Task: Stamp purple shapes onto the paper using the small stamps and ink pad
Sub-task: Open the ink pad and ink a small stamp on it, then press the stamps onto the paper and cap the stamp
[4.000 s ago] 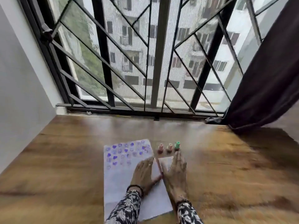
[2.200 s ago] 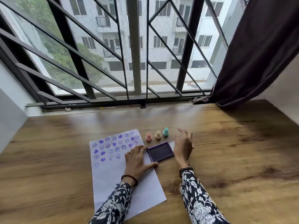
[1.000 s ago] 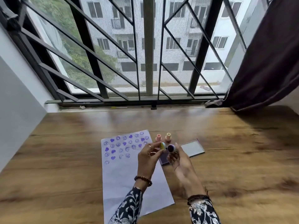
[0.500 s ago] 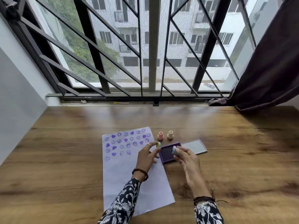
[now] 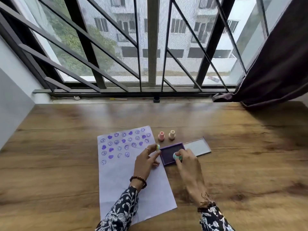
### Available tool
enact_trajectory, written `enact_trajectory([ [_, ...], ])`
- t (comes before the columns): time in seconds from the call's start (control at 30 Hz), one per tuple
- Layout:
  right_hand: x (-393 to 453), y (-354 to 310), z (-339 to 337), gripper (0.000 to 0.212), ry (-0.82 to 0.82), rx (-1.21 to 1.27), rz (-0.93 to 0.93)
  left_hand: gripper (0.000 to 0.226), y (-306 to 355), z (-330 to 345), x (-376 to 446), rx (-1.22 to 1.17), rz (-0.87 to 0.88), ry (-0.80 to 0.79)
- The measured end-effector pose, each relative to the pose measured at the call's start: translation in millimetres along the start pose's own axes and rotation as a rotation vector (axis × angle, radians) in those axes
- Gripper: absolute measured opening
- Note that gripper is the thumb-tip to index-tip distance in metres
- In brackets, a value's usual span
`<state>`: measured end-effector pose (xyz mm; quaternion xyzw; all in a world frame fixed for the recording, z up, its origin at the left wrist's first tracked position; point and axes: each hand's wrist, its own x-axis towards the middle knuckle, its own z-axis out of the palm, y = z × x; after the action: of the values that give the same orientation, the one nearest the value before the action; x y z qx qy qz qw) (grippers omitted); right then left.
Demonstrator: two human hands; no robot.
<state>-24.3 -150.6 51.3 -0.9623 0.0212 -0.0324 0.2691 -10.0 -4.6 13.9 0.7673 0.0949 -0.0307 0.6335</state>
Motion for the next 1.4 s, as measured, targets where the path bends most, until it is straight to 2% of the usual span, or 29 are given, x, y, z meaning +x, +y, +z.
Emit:
enact_trajectory([
  [0.2, -1.4, -3.0, 0.6, 0.010, 0.012, -0.008, -0.040, 0.024, 2.7, 3.0, 1.7, 0.072, -0.002, 0.042],
  [0.4, 8.8, -3.0, -1.0, 0.006, -0.066, -0.031, -0.052, 0.026, -0.8, 5.8, 3.8, 0.099, 0.027, 0.076],
  [0.67, 27.5, 2.1, -2.5, 0.012, -0.168, -0.060, 0.004, 0.023, -6.2, 8.0, 6.2, 0.152, 0.068, 0.068],
  [0.9, 58.5, 0.2, -5.4, 0.014, -0.363, -0.043, 0.149, 0.021, -9.8, 10.3, 7.1, 0.154, 0.056, 0.071],
  [1.07, 68.9, -7.5, -1.7, 0.011, -0.469, -0.154, 0.135, 0.024, -7.3, 10.0, 3.4, 0.131, 0.028, 0.044],
  [1.17, 59.2, -3.5, -5.2, 0.017, -0.401, -0.160, 0.188, 0.020, -1.9, 10.2, 1.6, 0.042, -0.008, -0.029],
  [1.23, 48.7, 1.3, -10.8, 0.016, -0.283, -0.095, 0.222, 0.015, 5.2, 7.0, 2.9, -0.063, -0.044, -0.087],
  [1.3, 36.1, 1.6, -11.7, 0.014, -0.160, -0.011, 0.224, 0.014, 7.9, -6.0, 5.2, -0.084, -0.033, -0.066],
  [1.4, 15.0, -7.5, -0.4, 0.011, -0.011, 0.141, 0.206, 0.017, 4.4, -37.7, 1.9, 0.011, 0.057, 0.039],
])
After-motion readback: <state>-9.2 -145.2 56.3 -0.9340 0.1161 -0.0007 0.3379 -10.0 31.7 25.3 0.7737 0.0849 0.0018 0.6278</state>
